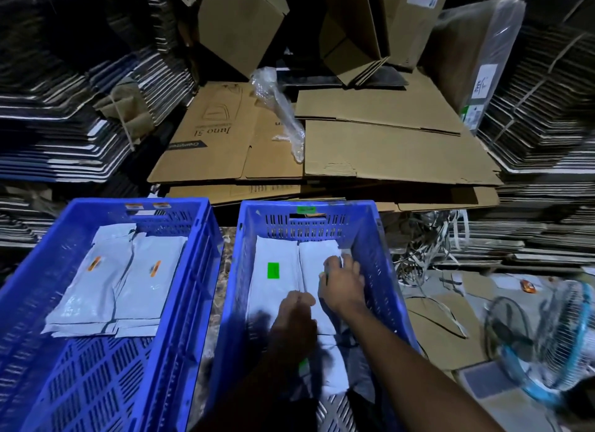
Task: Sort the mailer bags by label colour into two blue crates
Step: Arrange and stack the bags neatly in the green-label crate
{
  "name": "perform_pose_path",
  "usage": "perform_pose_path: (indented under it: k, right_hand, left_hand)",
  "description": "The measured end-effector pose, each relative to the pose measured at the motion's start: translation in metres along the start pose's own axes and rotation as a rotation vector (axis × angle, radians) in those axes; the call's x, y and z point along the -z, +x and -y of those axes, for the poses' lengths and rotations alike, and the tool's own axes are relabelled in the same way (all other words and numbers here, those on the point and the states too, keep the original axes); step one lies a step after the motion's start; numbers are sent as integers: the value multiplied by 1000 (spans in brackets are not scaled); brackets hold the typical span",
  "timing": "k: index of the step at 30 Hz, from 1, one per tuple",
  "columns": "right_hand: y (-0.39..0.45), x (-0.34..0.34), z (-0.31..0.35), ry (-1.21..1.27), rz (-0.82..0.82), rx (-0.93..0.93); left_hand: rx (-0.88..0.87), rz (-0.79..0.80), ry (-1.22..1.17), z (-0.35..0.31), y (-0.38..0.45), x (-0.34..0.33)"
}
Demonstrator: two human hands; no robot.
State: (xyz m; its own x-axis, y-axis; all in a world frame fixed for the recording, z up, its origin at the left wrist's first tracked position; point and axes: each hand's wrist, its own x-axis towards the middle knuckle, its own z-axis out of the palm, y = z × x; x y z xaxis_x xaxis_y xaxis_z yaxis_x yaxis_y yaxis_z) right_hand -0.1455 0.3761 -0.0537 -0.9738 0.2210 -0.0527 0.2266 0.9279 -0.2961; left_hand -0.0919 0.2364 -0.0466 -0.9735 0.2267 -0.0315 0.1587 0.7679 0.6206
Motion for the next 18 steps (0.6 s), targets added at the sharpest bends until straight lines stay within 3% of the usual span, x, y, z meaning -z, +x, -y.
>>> perform_pose_path:
  k: [2,4,7,9,18]
  right_hand:
    - [11,-1,2,-4,-58,161]
    - [24,-5,3,-11,45,265]
    - [33,-18,0,-73,240,286]
    - [33,-27,-2,-93,265,283]
    - [39,-41,9,-108,237,191]
  left_hand:
    - [-153,33,195,-6,-6,-8]
    - [-258,147,324,-8,-11,-16]
    - [-380,192,406,2,-16,-29]
    - [-465,202,477,10,-16,-34]
    - [-354,208,493,21,-21,-50]
